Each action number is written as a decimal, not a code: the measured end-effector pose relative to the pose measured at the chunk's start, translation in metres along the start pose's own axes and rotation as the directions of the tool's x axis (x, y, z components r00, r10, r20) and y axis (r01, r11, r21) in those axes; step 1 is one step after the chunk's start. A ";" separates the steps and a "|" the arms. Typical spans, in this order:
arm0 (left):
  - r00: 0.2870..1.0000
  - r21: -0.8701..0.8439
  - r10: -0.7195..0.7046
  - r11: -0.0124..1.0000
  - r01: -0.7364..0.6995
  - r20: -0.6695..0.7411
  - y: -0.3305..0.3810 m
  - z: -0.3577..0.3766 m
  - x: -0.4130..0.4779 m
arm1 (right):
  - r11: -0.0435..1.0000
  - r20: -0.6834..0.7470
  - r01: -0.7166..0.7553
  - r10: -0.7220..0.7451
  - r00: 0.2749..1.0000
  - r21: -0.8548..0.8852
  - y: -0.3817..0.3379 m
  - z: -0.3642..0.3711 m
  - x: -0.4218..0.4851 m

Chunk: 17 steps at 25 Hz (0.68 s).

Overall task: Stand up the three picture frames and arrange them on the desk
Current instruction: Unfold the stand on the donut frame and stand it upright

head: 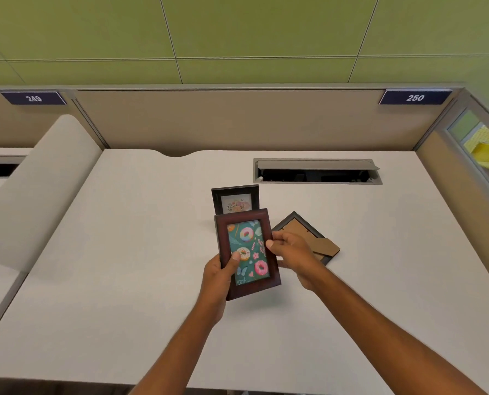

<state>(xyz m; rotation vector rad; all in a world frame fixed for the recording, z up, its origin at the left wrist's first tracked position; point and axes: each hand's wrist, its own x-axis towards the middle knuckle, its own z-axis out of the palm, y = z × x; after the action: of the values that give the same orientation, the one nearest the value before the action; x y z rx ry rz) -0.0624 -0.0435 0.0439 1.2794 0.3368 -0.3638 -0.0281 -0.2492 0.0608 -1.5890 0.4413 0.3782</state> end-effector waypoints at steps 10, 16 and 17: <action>0.996 -0.101 -0.080 0.991 0.085 0.050 0.005 -0.019 0.006 | 0.999 0.038 0.033 -0.034 0.999 0.038 0.000 0.007 -0.004; 0.997 0.253 -0.022 0.967 0.040 -0.071 0.016 -0.027 0.006 | 0.999 0.047 0.021 -0.023 0.999 0.046 -0.002 0.016 -0.002; 0.996 0.340 0.024 0.940 0.008 -0.091 0.017 -0.029 0.005 | 0.999 0.046 0.021 -0.023 0.999 0.045 -0.003 0.018 -0.002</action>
<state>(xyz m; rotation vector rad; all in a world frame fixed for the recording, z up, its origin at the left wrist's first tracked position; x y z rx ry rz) -0.0511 -0.0116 0.0490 1.6410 0.3581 -0.3664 -0.0276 -0.2312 0.0628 -1.5374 0.3944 0.3852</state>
